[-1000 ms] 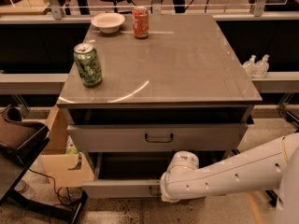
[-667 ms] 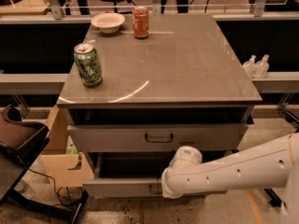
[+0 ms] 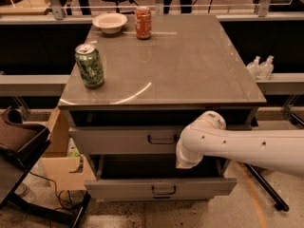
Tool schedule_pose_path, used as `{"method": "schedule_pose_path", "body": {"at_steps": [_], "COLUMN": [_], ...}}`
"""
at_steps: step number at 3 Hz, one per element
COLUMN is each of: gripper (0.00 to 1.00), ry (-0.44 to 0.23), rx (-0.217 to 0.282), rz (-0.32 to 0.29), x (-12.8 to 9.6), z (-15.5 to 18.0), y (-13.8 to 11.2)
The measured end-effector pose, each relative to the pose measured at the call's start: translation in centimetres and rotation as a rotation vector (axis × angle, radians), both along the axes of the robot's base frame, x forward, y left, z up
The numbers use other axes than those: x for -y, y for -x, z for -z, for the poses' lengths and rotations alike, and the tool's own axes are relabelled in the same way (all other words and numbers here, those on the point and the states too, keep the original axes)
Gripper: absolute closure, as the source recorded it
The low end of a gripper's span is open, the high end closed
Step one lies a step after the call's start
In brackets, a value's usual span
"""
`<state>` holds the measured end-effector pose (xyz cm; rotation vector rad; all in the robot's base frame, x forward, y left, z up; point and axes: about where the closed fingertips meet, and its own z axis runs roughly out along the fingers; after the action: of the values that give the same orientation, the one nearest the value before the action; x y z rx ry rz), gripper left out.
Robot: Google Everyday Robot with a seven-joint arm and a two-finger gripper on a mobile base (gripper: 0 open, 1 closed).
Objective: Open middle drawer
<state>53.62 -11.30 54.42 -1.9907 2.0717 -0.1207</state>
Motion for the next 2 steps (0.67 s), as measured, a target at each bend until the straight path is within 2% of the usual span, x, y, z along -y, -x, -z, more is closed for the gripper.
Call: {"method": "schedule_pose_path", "body": {"at_steps": [2], "gripper": [1.00], "ry": [0.000], "rx": [-0.001], "rz": [-0.003], "x": [-0.02], "z": [-0.11], "y": [0.85]}}
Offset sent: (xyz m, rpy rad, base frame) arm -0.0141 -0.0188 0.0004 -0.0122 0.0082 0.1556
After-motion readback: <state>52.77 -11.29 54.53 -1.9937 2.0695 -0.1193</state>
